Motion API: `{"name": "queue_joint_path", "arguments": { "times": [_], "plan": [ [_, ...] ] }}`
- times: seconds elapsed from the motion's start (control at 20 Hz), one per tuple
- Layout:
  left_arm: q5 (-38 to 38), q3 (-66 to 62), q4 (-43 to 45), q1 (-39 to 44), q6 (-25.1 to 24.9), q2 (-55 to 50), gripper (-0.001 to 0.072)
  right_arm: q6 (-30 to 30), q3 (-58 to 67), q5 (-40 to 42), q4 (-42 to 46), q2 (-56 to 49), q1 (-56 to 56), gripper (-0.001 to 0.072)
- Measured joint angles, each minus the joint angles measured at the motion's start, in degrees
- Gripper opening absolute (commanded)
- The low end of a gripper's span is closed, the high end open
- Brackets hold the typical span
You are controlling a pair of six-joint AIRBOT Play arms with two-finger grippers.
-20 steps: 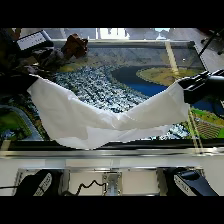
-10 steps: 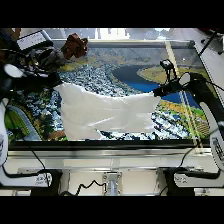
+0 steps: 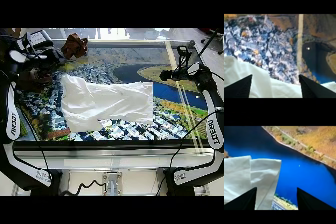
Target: Fold the shirts.
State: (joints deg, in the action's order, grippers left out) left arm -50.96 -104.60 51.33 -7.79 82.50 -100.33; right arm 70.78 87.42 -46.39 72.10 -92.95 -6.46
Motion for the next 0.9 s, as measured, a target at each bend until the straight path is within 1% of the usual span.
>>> {"name": "queue_joint_path", "arguments": {
  "times": [0.05,0.15,0.25,0.35,0.4,0.45,0.55,0.65,0.8,0.9],
  "plan": [
    [-0.87,-1.46,-1.05,0.00,-0.04,-0.22,0.0713,0.04,0.68,-0.79,-0.44,-0.13,-0.07,0.0543],
    [-4.83,-3.61,-2.38,0.00,-0.33,-0.50,0.0713,0.22,1.46,-4.33,-0.22,-0.31,-0.20,0.0544],
    [-12.20,-4.85,-1.88,0.00,-0.79,-0.61,0.0710,0.46,1.86,-9.64,0.81,-0.35,-0.24,0.0543],
    [-21.70,-5.40,3.98,-0.07,-0.79,-0.68,0.0710,1.42,1.92,-14.49,2.43,-0.39,-0.44,0.0543],
    [-26.18,-5.22,7.91,-0.33,0.20,-0.55,0.0709,1.86,1.77,-16.72,2.84,-0.39,-0.66,0.0543],
    [-29.53,-4.61,11.19,-0.81,1.40,-0.09,0.0709,2.21,1.40,-19.12,3.10,-0.39,-0.98,0.0542],
    [-33.79,-2.45,15.13,-1.86,2.43,1.77,0.0708,2.51,-0.26,-23.43,2.69,-0.26,-1.81,0.0540],
    [-36.00,1.66,17.38,-2.93,2.43,5.29,0.0707,2.43,-3.26,-26.05,1.73,0.52,-2.71,0.0533],
    [-36.00,12.50,19.47,-4.44,-0.24,13.27,0.0704,0.44,-9.84,-26.71,0.13,3.65,-4.42,0.0534],
    [-32.04,22.80,19.65,-5.44,-1.55,19.45,0.0697,-1.18,-15.45,-25.29,-2.03,7.17,-5.90,0.0534]
  ]
}}
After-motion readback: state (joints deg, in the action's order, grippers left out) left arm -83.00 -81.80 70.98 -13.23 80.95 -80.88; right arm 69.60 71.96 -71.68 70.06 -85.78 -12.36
